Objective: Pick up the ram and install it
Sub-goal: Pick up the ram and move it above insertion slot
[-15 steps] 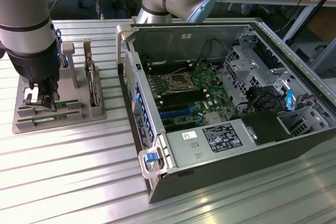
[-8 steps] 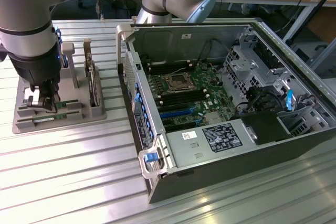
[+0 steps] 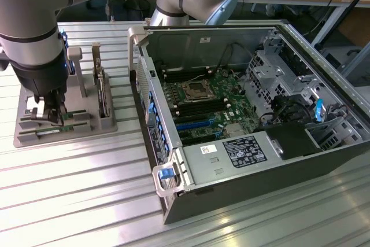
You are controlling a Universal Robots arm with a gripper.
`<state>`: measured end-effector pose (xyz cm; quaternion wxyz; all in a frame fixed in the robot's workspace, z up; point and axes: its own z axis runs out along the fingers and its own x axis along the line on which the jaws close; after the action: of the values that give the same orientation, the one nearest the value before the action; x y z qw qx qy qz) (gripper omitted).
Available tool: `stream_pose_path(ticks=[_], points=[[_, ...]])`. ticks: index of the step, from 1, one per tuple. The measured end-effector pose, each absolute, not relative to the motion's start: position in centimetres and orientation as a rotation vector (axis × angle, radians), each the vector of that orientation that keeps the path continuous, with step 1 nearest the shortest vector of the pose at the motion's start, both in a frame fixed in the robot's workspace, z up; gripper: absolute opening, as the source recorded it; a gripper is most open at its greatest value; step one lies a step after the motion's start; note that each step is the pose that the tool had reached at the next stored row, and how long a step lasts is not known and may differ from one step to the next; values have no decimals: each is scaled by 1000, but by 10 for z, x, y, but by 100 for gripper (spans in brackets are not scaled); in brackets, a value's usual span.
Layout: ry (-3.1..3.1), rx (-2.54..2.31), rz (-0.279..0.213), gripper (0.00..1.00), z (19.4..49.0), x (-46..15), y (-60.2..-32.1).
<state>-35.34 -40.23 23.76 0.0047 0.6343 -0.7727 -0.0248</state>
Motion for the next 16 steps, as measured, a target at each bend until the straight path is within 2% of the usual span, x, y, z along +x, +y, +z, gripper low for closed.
stream_pose_path(ticks=[16], points=[[-2417,1991,-78,36,226,-353,-402]])
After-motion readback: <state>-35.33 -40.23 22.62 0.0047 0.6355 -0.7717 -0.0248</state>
